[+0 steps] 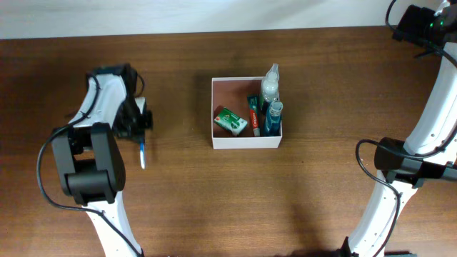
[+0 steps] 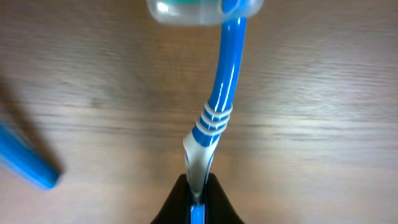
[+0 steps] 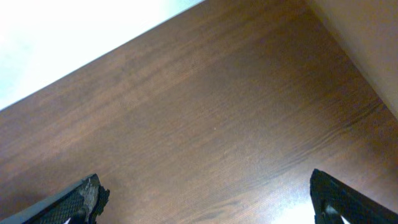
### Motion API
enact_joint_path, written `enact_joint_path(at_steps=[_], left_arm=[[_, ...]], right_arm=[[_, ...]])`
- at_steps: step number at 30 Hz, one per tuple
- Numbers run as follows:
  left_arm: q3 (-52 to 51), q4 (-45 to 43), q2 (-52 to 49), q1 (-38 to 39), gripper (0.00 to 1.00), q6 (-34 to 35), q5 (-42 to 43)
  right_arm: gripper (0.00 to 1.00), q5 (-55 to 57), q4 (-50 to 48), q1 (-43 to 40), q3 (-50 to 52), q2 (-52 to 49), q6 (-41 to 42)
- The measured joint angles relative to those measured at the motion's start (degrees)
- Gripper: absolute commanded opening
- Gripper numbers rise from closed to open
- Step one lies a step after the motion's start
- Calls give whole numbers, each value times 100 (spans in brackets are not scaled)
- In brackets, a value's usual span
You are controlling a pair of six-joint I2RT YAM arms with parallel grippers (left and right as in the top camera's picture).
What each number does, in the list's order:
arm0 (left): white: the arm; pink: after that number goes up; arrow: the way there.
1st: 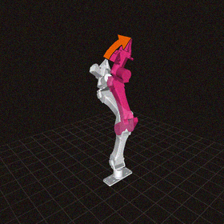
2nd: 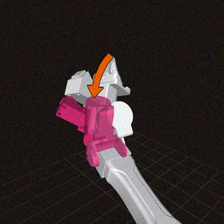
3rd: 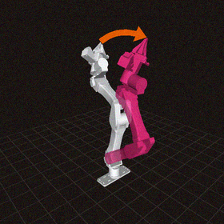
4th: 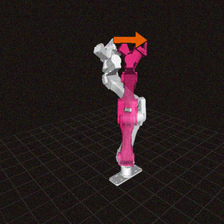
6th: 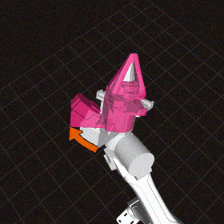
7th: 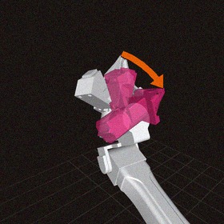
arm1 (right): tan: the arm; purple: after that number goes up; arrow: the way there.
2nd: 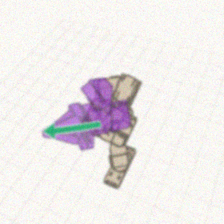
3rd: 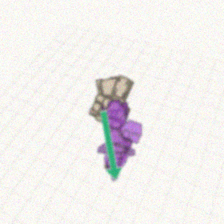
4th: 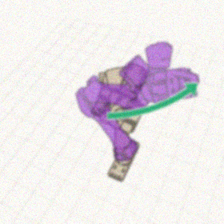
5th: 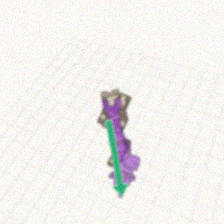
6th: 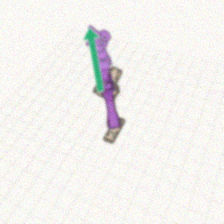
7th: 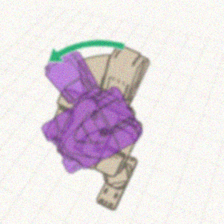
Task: Pack container
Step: 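Lift the toothbrush and carry it right over the box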
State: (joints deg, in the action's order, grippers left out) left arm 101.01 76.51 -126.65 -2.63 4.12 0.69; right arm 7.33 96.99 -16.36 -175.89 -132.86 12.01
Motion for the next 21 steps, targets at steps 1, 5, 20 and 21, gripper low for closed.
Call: enact_joint_path(at_steps=[1, 5, 20, 21], left_arm=[[271, 129, 0, 0, 1, 0, 11], [1674, 695, 0, 52, 1, 0, 181], [4210, 990, 0, 2747, 1, -59, 516], [4210, 960, 0, 2857, 1, -74, 487]], right_arm=[[98, -2, -2, 0, 0, 0, -2], [98, -2, -2, 0, 0, 0, 0], [98, 0, -2, 0, 0, 0, 2], [98, 0, -2, 0, 0, 0, -2]])
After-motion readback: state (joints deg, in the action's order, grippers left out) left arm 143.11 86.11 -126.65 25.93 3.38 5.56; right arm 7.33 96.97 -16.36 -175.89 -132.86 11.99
